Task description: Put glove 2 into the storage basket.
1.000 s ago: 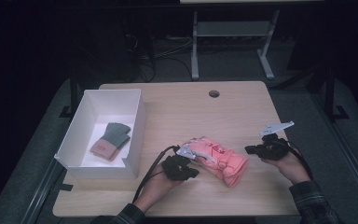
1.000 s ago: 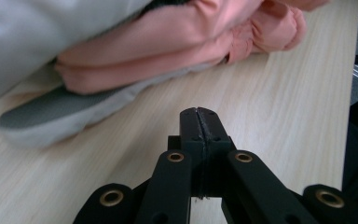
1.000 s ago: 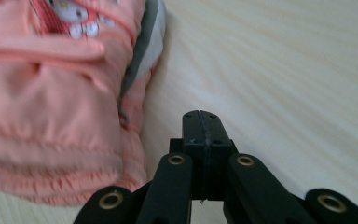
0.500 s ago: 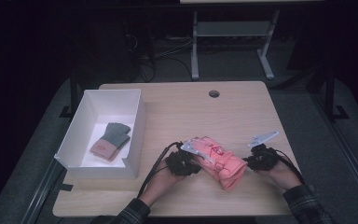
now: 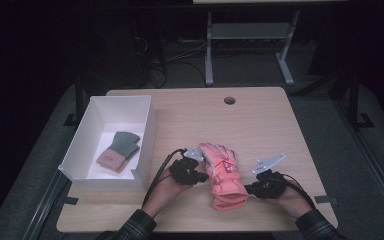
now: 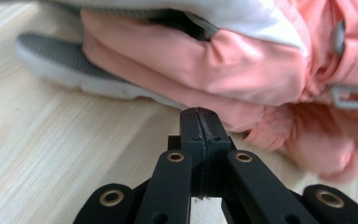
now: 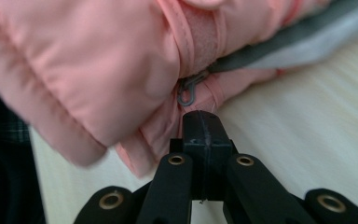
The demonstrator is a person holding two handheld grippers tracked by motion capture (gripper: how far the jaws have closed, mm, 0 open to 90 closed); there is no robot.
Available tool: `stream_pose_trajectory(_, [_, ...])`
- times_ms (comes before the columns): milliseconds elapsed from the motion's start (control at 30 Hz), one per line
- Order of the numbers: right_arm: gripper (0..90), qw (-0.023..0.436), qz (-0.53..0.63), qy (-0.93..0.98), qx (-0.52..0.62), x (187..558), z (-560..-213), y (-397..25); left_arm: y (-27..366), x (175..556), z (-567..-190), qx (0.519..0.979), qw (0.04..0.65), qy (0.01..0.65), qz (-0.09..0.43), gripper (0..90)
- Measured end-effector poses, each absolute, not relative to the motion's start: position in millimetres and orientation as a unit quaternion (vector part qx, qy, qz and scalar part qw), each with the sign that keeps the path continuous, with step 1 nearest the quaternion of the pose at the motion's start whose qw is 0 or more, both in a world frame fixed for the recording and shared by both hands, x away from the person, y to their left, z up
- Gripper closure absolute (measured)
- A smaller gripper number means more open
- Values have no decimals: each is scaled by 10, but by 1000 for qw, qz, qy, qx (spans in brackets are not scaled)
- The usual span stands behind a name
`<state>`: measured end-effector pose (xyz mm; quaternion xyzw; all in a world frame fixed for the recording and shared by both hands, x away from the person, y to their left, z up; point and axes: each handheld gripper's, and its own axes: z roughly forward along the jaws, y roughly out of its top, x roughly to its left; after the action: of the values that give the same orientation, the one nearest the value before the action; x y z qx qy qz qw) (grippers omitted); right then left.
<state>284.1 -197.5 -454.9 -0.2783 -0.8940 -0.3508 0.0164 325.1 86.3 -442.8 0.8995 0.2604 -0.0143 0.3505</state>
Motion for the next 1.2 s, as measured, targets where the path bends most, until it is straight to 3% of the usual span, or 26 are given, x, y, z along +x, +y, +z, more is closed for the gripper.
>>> stream_pose_trajectory(600, [900, 38, -355, -911, -206, 2631, -4562, -1415, 1015, 3345, -4393, 889, 361, 283, -13, 889])
stream_pose_trajectory(933, [894, -9, -377, -891, -255, 2682, -4423, -1737, 1102, 3411, -4117, 870, 373, 322, 17, 718])
stream_pose_trajectory(1200, [900, -48, -421, -862, -278, 2801, -4212, -1831, 1030, 3455, -3872, 855, 416, 309, -8, 383])
